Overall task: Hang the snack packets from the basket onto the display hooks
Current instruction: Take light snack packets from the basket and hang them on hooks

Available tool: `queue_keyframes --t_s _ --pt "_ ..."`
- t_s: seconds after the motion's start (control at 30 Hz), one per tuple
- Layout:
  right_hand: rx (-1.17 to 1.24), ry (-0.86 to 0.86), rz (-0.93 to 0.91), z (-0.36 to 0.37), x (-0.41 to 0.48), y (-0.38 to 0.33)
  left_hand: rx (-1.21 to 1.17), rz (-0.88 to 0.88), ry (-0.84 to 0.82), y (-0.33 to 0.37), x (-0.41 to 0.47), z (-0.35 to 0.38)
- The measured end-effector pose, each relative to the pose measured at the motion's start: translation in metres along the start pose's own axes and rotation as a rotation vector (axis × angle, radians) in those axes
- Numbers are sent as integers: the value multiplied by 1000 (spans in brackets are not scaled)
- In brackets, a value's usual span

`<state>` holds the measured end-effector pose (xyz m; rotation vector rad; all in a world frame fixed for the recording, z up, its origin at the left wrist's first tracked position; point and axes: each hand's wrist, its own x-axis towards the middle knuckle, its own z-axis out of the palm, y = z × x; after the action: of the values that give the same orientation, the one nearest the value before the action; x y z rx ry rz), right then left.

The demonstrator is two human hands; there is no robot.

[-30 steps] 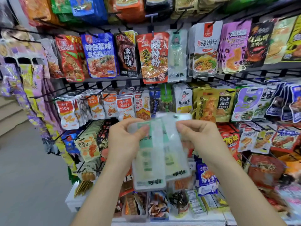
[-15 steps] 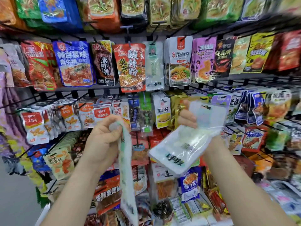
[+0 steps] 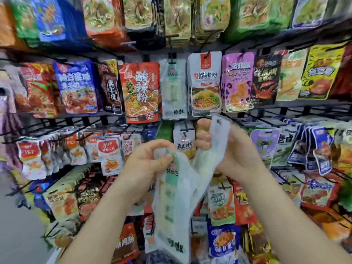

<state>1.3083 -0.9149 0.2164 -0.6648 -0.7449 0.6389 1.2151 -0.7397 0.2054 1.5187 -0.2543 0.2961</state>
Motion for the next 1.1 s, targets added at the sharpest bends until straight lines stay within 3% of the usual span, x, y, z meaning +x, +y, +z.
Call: queue_keyframes --t_s 0.2,0.37,0.77,0.87,1.03,1.1 --pt "-474 255 -119 -21 18 -39 95 171 129 21 33 17" --pt "-799 264 -185 -11 47 -63 91 240 305 40 61 26" --pt "-529 318 -205 17 131 -83 419 291 409 75 107 7" --pt "-511 340 -246 27 149 -88 539 300 430 76 117 -8" --pt "-560 400 -252 40 173 -86 497 320 417 84 128 -18" --pt "-587 442 -284 43 175 -82 581 356 394 87 132 -19"
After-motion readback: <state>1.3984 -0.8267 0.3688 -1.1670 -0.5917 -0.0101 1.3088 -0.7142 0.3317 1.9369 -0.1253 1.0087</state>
